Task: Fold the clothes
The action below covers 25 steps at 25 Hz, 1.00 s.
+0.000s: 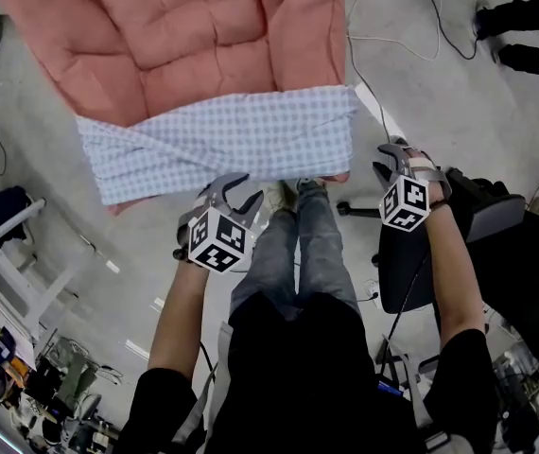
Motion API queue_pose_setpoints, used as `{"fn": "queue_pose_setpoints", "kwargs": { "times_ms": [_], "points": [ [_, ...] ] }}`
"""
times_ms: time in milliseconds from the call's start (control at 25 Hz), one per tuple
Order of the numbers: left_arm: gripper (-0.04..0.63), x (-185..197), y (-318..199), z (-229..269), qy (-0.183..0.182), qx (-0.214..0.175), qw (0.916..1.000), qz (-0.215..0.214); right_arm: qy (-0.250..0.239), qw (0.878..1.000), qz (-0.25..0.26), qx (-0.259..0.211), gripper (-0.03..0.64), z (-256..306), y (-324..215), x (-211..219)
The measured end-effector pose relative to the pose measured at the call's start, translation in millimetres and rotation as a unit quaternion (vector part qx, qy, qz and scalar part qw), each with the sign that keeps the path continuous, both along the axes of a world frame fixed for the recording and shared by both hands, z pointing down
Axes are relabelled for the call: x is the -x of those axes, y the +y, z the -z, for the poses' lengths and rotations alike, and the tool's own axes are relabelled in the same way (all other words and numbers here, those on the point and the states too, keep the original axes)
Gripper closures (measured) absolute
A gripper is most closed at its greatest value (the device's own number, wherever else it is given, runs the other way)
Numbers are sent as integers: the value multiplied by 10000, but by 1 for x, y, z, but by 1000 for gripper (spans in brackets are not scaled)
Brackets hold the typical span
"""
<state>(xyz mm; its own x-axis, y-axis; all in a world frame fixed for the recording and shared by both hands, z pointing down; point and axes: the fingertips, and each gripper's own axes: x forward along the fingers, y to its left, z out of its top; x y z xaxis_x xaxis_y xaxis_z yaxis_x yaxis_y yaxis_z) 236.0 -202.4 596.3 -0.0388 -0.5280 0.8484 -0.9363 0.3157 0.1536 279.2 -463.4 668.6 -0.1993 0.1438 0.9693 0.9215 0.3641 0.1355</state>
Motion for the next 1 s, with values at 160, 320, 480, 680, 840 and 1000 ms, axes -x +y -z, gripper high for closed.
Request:
{"fn": "queue_pose_setpoints", "kwargs": {
  "times_ms": [160, 320, 480, 680, 840, 1000],
  "points": [
    [416, 2, 7, 17, -32, -119, 9998, 170, -202, 9979, -517, 348, 462, 34, 11, 13],
    [416, 4, 23, 45, -73, -177, 9991, 372, -462, 9933, -786, 704, 463, 83, 34, 31],
    [416, 13, 49, 81, -155, -298, 9963, 797, -687, 9913, -595, 957, 465, 128, 69, 52],
    [421, 28, 100, 122, -356, -369, 9877, 1474, -985, 9861, -80, 1336, 472, 174, 134, 85],
    [428, 46, 138, 156, -513, -431, 9751, 2113, -1051, 9800, 341, 1655, 485, 203, 186, 119],
    [433, 60, 169, 184, -634, -404, 9625, 2605, -992, 9697, 490, 2176, 510, 233, 233, 145]
  ]
}}
